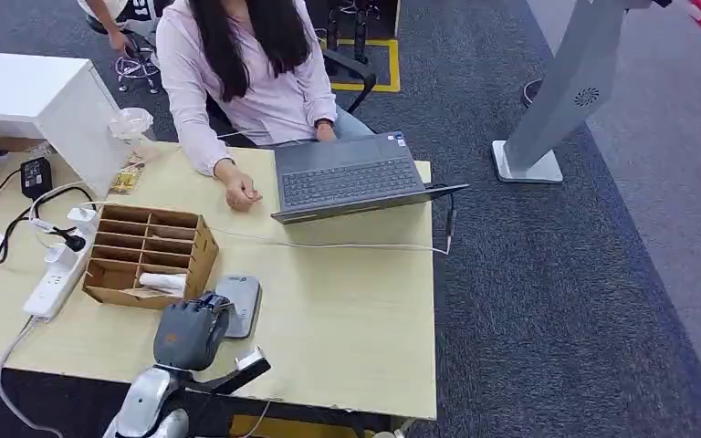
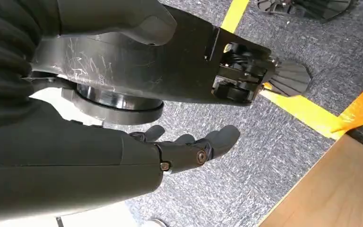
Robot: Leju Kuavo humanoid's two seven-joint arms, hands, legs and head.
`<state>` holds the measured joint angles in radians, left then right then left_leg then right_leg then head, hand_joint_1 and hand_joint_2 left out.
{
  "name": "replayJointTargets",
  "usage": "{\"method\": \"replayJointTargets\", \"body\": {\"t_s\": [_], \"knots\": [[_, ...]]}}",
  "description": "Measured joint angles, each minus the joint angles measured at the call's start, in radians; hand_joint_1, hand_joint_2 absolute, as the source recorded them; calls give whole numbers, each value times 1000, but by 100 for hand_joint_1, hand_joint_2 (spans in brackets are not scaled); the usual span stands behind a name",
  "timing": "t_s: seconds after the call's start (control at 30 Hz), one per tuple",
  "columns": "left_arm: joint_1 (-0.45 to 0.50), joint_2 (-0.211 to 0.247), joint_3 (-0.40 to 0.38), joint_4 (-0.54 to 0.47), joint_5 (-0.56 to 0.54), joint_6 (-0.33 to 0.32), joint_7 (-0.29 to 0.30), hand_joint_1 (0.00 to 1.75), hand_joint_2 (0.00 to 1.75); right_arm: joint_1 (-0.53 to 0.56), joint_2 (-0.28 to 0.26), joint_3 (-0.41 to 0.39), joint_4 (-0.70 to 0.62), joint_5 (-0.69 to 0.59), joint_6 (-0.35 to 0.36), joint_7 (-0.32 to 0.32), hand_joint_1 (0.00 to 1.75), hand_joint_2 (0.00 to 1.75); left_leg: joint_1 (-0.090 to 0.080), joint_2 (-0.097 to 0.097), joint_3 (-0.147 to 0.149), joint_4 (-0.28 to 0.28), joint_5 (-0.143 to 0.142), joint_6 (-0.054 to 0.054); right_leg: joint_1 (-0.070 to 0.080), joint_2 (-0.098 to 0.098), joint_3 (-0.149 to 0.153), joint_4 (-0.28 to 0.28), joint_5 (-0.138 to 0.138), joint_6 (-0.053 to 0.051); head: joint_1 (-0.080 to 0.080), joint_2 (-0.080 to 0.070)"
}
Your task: Pass the card to the sensor for recognition and then transmit it.
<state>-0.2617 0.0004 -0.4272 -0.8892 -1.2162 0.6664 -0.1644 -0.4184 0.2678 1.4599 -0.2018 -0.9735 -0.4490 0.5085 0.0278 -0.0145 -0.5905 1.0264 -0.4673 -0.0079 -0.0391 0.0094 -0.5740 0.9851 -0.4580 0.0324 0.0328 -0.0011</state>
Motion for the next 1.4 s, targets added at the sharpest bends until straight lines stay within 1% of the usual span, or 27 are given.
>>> {"method": "replayJointTargets", "body": {"t_s": [0.13, 0.3, 0.57, 0.83, 1.27, 1.4], "knots": [[-7, -5, 3, 10, -2, -1, 1, 175, 175, 0, 0, 0, 0, 0, -1, -2, 0, 175, 0, 0, 0, 0, 0, 0, 0, 0, 0, 0, 0, 0, 0, 0], [-9, -6, 4, 13, -8, -4, -3, 175, 175, 1, 0, 0, 0, 1, -8, -30, 0, 175, 0, 0, 0, 0, 0, 0, 0, 0, 0, 0, 0, 0, 0, 0], [-21, -16, 4, 17, -23, -19, -15, 175, 175, 1, 0, 0, 0, 7, -4, -29, 0, 175, 0, 0, 0, 0, 0, 0, 0, 0, 0, 0, 0, 0, 0, 0], [-38, -29, 4, 32, -28, -18, -14, 175, 175, 1, 0, 0, 0, 11, 1, -23, 0, 175, 0, 0, 0, 0, 0, 0, 0, 0, 0, 0, 0, 0, 0, 0], [-144, -60, 4, 42, -5, -14, -22, 175, 175, 1, 1, 2, -2, 22, 17, -17, 0, 175, 0, 0, 0, 0, 0, 0, 0, 0, 0, 0, 0, 0, 0, 0], [-223, -76, 4, 42, -21, -39, 0, 175, 175, 0, 2, 6, -5, 37, 20, -15, 0, 175, 0, -1, 0, 0, 0, 0, 0, -1, 0, 0, 0, 0, 0, 0]]}}
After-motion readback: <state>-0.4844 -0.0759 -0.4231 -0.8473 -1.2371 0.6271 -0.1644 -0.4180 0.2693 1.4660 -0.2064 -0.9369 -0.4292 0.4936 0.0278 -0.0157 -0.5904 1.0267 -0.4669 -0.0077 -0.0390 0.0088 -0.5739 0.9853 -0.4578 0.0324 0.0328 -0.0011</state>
